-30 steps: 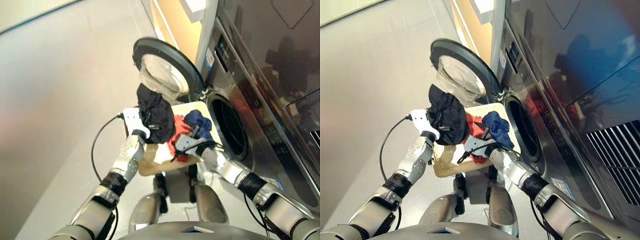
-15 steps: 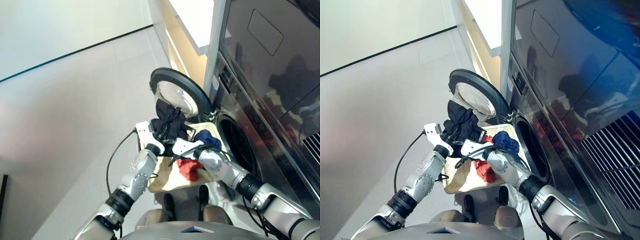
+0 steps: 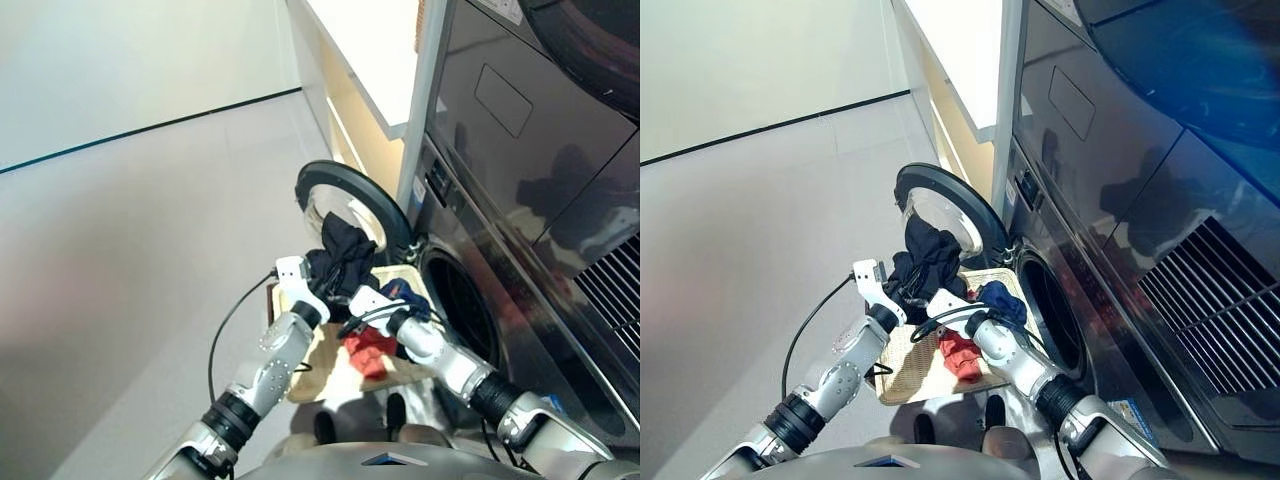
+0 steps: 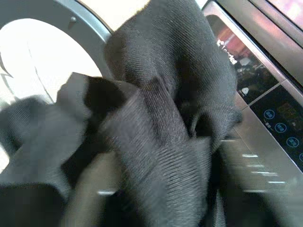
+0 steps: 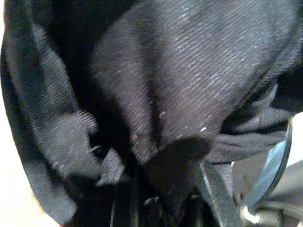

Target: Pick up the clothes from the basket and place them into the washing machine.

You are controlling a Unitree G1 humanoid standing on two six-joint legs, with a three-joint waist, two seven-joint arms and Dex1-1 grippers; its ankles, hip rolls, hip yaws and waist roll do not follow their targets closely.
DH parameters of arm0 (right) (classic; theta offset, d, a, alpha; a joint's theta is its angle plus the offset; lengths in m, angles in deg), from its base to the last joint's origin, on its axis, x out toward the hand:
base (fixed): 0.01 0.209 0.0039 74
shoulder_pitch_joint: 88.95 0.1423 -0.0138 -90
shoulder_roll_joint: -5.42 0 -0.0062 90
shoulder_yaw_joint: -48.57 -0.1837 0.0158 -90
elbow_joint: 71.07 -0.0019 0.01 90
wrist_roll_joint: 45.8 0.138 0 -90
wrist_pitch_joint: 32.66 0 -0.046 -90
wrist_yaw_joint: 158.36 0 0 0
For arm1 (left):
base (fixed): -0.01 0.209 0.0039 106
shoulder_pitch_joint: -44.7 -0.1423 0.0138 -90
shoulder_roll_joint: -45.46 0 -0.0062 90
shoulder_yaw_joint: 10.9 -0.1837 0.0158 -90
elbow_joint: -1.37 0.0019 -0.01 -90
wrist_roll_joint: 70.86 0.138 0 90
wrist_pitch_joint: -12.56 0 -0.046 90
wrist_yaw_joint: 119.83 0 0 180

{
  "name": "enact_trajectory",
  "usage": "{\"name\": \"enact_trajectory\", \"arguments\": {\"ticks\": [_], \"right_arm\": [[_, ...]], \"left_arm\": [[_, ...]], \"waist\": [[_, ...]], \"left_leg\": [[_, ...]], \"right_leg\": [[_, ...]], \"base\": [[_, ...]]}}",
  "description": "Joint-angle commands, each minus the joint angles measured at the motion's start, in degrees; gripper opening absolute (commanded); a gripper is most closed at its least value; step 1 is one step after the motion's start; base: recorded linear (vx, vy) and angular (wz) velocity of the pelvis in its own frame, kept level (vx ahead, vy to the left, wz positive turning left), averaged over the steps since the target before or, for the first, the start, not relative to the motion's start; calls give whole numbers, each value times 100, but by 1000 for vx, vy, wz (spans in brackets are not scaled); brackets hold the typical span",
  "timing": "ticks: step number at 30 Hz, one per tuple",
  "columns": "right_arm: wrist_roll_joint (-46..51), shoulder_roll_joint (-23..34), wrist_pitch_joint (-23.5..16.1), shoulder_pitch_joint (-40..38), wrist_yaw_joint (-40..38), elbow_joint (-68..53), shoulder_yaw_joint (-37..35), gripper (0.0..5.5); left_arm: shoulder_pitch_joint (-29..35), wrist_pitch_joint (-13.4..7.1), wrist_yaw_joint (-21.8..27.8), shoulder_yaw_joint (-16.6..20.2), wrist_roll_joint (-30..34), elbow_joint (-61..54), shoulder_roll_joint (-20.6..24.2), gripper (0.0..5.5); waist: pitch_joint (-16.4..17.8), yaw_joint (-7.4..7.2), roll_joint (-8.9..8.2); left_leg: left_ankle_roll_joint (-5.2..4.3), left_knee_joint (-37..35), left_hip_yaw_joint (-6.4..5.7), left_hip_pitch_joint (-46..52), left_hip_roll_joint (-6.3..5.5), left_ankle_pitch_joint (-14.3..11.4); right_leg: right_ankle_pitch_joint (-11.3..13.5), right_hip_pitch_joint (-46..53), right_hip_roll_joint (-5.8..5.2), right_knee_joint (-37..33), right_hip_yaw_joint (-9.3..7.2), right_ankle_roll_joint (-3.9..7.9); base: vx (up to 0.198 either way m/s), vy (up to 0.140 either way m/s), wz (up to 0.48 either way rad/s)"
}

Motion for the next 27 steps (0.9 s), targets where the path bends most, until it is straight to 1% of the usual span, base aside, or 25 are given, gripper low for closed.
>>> {"name": "enact_trajectory", "arguments": {"ticks": [1, 3, 4, 5, 6, 7, 8, 9, 10, 12, 13, 15, 16, 17, 19, 21, 22, 23, 24, 25, 27], "right_arm": [[332, -322, -233, 160, -222, -1, -318, 0], [445, -244, -199, 71, -249, -158, -512, 0], [437, -246, -173, 7, -275, -189, -577, 0], [403, -572, -173, 31, -353, 431, -481, 0], [182, -446, -125, 50, -433, 244, -551, 0], [328, -511, -122, -47, -528, 395, -615, 0], [400, -536, -124, -91, -591, 586, -708, 0], [471, -593, -108, -120, -658, 725, -749, 0], [617, -644, -116, -124, -698, 867, -814, 0], [988, -709, -171, -110, -799, 1089, -967, 0], [1234, -753, -208, -100, -851, 1183, -1055, 0], [1517, -759, -284, -24, -1007, 1349, -1267, 0], [1611, -758, -311, 38, -1049, 1332, -1322, 0], [1749, -768, -383, 99, -1182, 1366, -1446, 0], [1869, -792, -502, 305, -1472, 1421, -1638, 0], [1874, -812, -620, 549, -1785, 1394, -1729, 0], [1836, -804, -659, 673, -1938, 1480, -1777, 0], [1812, -800, -724, 793, -2128, 1427, -1831, 0], [1800, -800, -818, 880, -2344, 1380, -1936, 0], [1914, -837, -980, 983, -2623, 1350, -2121, 0], [2228, -967, -1125, 1259, -2922, 1582, -2329, 0]], "left_arm": [[165, -293, 127, 211, 43, -70, 35, 550], [143, -396, 22, 478, 127, 52, 2, 550], [112, -452, -71, 668, 215, 137, -3, 550], [134, -493, -126, 704, 254, 209, -42, 550], [57, -582, -294, 942, 470, 286, 32, 550], [73, -670, -405, 1125, 639, 449, 23, 550], [39, -813, -606, 1319, 657, 658, -28, 550], [37, -851, -724, 1462, 681, 971, -89, 550], [61, -905, -837, 1599, 844, 1259, -77, 550], [122, -986, -1035, 1787, 1161, 1745, -30, 550], [170, -964, -1115, 1827, 1377, 2093, 5, 550], [304, -933, -1301, 1958, 1552, 2921, -33, 550], [369, -968, -1333, 2004, 1552, 3090, -33, 550], [447, -932, -1391, 2034, 1663, 3443, -53, 550], [638, -963, -1481, 2073, 1670, 3898, -93, 550], [819, -1048, -1584, 2009, 1706, 4075, -102, 550], [889, -1122, -1663, 1944, 1759, 4099, -107, 550], [974, -1158, -1735, 1903, 1898, 4225, -111, 550], [999, -1249, -1879, 1853, 1927, 4148, -115, 550], [1040, -1294, -1956, 1813, 1856, 4082, -158, 550], [1161, -1361, -2021, 1658, 1809, 4106, -232, 550]], "waist": [[-226, 78, -344], [-223, 71, -360], [-218, 74, -374], [-206, 99, -383], [-204, 114, -397], [-190, 131, -415], [-171, 147, -431], [-151, 155, -444], [-125, 161, -449], [-4, 175, -455], [66, 174, -449], [276, 169, -416], [376, 168, -412], [494, 165, -408], [754, 151, -413], [1006, 138, -420], [1100, 145, -421], [1166, 136, -432], [1208, 135, -429], [1241, 124, -416], [1220, 122, -401]], "left_leg": [[-257, -27, 23, 56, -29, 92], [-248, -27, 46, 79, -32, 74], [-243, -27, 57, 85, -30, 64], [-243, -27, 45, 92, -31, 57], [-244, -27, 36, 87, -32, 57], [-246, -27, 43, 79, -34, 55], [-245, -27, 40, 71, -37, 54], [-244, -27, 46, 60, -35, 52], [-244, -27, 53, 50, -35, 53], [-239, -27, 50, -7, -32, 77], [-235, -27, 54, -45, -29, 98], [-218, -27, 45, -204, -39, 171], [-213, -9, 34, -301, -40, 198], [-206, 50, 27, -413, -35, 214], [-189, 337, 6, -807, -17, 195], [-167, 705, -38, -1295, 5, 158], [-155, 933, -67, -1536, 15, 110], [-142, 1136, -101, -1803, 28, 76], [-134, 1302, -125, -2060, 33, 43], [-117, 1459, -161, -2302, 41, 14], [-104, 1642, -198, -2669, 66, -33]], "right_leg": [[-45, 349, -312, -13, 91, 569], [-45, 352, -309, -13, 100, 570], [-44, 354, -309, -13, 95, 569], [-47, 364, -314, -11, 87, 570], [-49, 361, -314, -11, 88, 569], [-48, 353, -318, -8, 86, 572], [-46, 346, -320, -6, 86, 570], [-43, 329, -322, -2, 87, 571], [-43, 311, -320, 5, 98, 570], [-28, 230, -316, 43, 120, 565], [-18, 173, -312, 72, 123, 560], [-3, -27, -309, 172, 136, 542], [5, -135, -310, 218, 144, 534], [15, -253, -312, 284, 146, 525], [-1, -631, -333, 548, 131, 499], [-39, -1097, -350, 900, 166, 450], [-80, -1288, -365, 1053, 162, 432], [-105, -1523, -369, 1212, 150, 407], [-127, -1748, -376, 1342, 160, 404], [-144, -1976, -390, 1475, 158, 395], [-179, -2301, -403, 1614, 156, 396]], "base": [[0, 0, 0], [0, 0, 0], [0, 0, 0], [0, 0, 0], [0, 0, 0], [0, 0, 0], [0, 0, 0], [0, 0, 0], [0, 0, 0], [-63, 19, -11], [-105, 30, -4], [-144, 46, -5], [-165, 45, -7], [-161, 29, -1], [-212, 19, 13], [-249, 4, 22], [-207, -5, 53], [-149, -13, 74], [-107, -1, 92], [-66, 2, 74], [0, 0, 0]]}}
